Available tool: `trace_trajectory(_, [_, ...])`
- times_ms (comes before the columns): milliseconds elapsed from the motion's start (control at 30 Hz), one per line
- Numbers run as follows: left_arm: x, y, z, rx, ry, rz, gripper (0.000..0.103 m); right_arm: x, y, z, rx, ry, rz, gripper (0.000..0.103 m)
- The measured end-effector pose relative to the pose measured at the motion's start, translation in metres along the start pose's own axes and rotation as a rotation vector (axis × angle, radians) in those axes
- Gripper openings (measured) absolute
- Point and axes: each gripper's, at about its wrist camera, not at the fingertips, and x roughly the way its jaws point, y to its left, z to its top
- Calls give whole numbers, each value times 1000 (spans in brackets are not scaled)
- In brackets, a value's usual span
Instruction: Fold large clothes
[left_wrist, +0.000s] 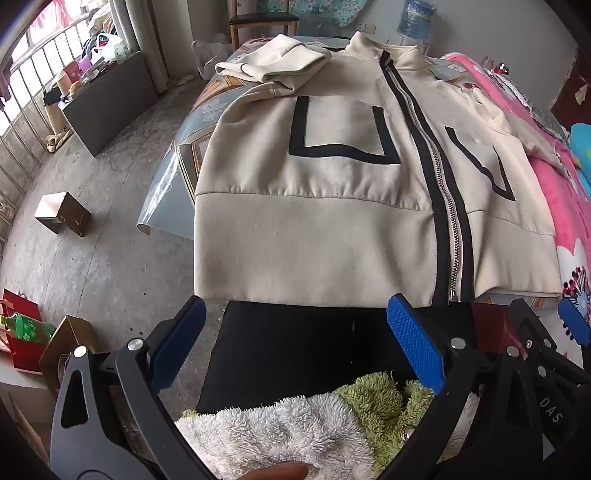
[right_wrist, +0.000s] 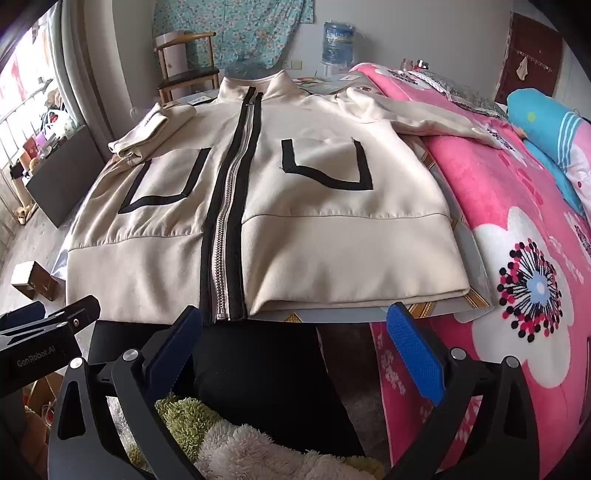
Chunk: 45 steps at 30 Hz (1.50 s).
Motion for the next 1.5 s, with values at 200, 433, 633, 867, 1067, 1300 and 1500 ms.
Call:
trace_trajectory(200, [0,0,0,-1,-2,1,95,0,0,0,2,3,10,97])
trace_trajectory(433, [0,0,0,-1,-2,1,95,0,3,-2,-4,7,13,97])
trace_trajectory(633, [0,-4,-1,-2,-5,5,95,1,2,-2,-3,9,17,97])
trace_trajectory(867, [0,-4,-1,0,-5,5,95,0,0,-1,-4,4,23,97])
trace_trajectory(1067, [0,-1,0,1,-5,6,95,0,1,-1,-4,3,24,97])
trace_trajectory(1300, [0,0,1,0,-7,8,95,-3,-1,-1,-2,-1,26,97])
trace_trajectory(1500, [-2,1,2,-1,-10,9,95,-4,-1,-1,-1,-2,27,97])
